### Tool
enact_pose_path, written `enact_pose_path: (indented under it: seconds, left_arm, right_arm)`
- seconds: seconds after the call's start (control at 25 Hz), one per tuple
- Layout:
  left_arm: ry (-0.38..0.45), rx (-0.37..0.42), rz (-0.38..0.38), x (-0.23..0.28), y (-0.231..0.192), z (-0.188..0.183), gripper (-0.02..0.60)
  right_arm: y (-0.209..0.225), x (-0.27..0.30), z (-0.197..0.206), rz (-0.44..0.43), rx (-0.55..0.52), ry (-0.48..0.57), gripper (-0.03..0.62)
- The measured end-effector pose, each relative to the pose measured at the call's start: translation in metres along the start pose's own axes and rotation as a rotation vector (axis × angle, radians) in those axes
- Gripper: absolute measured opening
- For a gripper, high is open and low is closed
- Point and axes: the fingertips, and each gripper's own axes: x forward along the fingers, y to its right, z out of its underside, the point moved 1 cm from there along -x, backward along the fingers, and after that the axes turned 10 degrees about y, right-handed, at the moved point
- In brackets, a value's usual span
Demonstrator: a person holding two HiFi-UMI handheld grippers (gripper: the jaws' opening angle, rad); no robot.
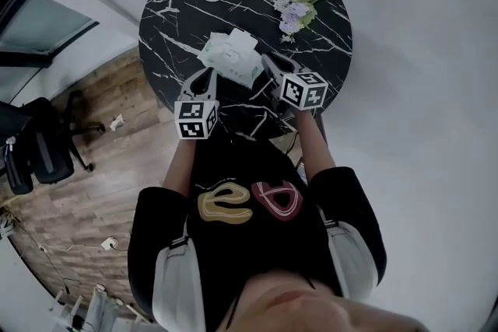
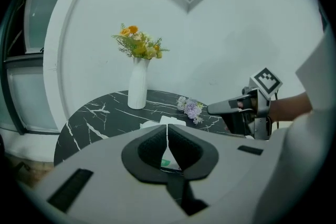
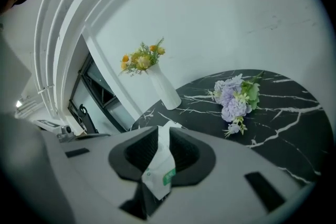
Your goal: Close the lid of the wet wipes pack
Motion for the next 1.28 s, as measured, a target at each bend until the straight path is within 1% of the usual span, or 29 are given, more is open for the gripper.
enact_pose_path:
  seconds: [0.16,0.28,0.36,0.44,0.48,0.52,0.6,0.8,0.92,1.0,1.12,1.28]
  left_arm:
    - [-0.029,0.007,0.019,0.018,-0.011,-0.002,0.02]
    - [-0.064,0.004,0.03,0.031,-0.019,0.0,0.02]
    - [-0.087,0.0,0.036,0.039,-0.024,0.002,0.02]
    - [-0.112,-0.004,0.037,0.045,-0.028,0.007,0.02]
    - [-0.124,-0.006,0.037,0.047,-0.03,0.01,0.02]
    - [-0.135,-0.007,0.038,0.05,-0.031,0.012,0.02]
    - [-0.155,-0.007,0.041,0.055,-0.035,0.016,0.02]
    - [-0.208,-0.031,0.037,0.062,-0.044,0.029,0.02]
    - [-0.242,-0.029,0.03,0.066,-0.051,0.035,0.02]
    - [-0.259,-0.027,0.036,0.069,-0.053,0.037,0.02]
    - [-0.275,-0.03,0.066,0.074,-0.05,0.039,0.02]
    - [-0.299,-0.026,0.084,0.08,-0.047,0.046,0.02]
  right_arm:
    - [0.014,0.023,-0.006,0.025,0.027,-0.024,0.058]
    - [0.026,0.038,-0.006,0.037,0.075,-0.054,0.06]
    - [0.033,0.049,-0.004,0.038,0.118,-0.079,0.075]
    - [0.041,0.057,0.0,0.058,0.147,-0.101,0.094]
    - [0.045,0.06,0.002,0.07,0.159,-0.111,0.122]
    - [0.048,0.063,0.004,0.074,0.174,-0.12,0.135]
    - [0.051,0.07,0.007,0.066,0.203,-0.142,0.135]
    - [0.055,0.084,0.023,0.035,0.222,-0.238,0.135]
    - [0.058,0.091,0.029,0.033,0.245,-0.272,0.135]
    - [0.059,0.093,0.032,0.03,0.274,-0.287,0.135]
    - [0.058,0.096,0.033,0.025,0.298,-0.291,0.133]
    - [0.06,0.098,0.032,0.033,0.303,-0.273,0.102]
